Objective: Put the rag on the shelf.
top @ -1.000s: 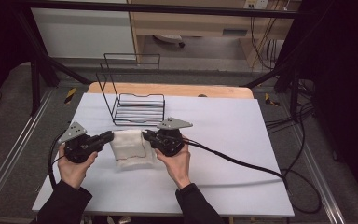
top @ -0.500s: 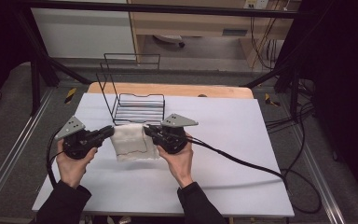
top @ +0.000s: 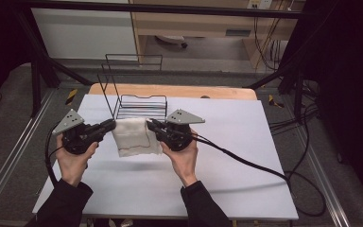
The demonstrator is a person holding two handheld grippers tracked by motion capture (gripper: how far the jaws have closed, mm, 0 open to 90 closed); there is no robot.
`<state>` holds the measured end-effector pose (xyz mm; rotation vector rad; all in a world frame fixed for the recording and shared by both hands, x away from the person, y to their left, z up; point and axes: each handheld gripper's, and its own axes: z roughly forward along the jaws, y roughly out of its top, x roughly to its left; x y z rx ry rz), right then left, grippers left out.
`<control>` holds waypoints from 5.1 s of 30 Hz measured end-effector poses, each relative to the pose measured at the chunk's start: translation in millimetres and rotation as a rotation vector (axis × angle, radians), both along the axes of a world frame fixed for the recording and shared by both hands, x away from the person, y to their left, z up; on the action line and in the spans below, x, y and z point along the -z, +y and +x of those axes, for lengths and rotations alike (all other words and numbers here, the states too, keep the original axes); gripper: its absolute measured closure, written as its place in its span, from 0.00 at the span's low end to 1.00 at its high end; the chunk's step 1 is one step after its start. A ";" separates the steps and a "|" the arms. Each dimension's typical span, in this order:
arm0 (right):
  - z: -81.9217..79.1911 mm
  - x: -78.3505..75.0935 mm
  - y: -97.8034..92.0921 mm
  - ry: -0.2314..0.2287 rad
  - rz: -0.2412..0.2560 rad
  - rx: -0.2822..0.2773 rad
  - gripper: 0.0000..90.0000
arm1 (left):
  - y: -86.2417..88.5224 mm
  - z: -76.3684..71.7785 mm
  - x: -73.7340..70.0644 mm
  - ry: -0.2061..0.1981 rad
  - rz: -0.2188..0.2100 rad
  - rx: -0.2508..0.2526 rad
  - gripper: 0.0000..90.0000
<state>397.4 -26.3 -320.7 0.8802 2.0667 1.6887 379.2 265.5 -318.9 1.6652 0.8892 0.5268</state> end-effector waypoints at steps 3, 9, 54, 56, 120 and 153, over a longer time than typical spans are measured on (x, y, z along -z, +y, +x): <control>-0.2 -5.0 0.5 -0.013 0.006 0.002 0.93 | 0.3 0.5 -3.8 -0.013 -0.005 -0.003 0.93; -0.1 -16.2 0.8 -0.041 0.022 0.009 0.93 | 0.9 1.9 -13.5 -0.041 -0.023 -0.004 0.93; 14.0 -81.4 1.6 -0.192 0.095 0.079 0.93 | -2.9 19.8 -73.1 -0.187 -0.099 -0.023 0.93; 15.4 -84.1 2.2 -0.197 0.097 0.083 0.93 | -3.0 21.4 -76.1 -0.191 -0.101 -0.028 0.93; 66.0 -156.3 26.5 -0.279 0.154 0.145 0.93 | 4.9 72.3 -156.8 -0.295 -0.129 -0.116 0.93; 117.9 -168.8 38.1 -0.261 0.127 0.184 0.93 | 5.9 124.6 -174.9 -0.261 -0.082 -0.162 0.93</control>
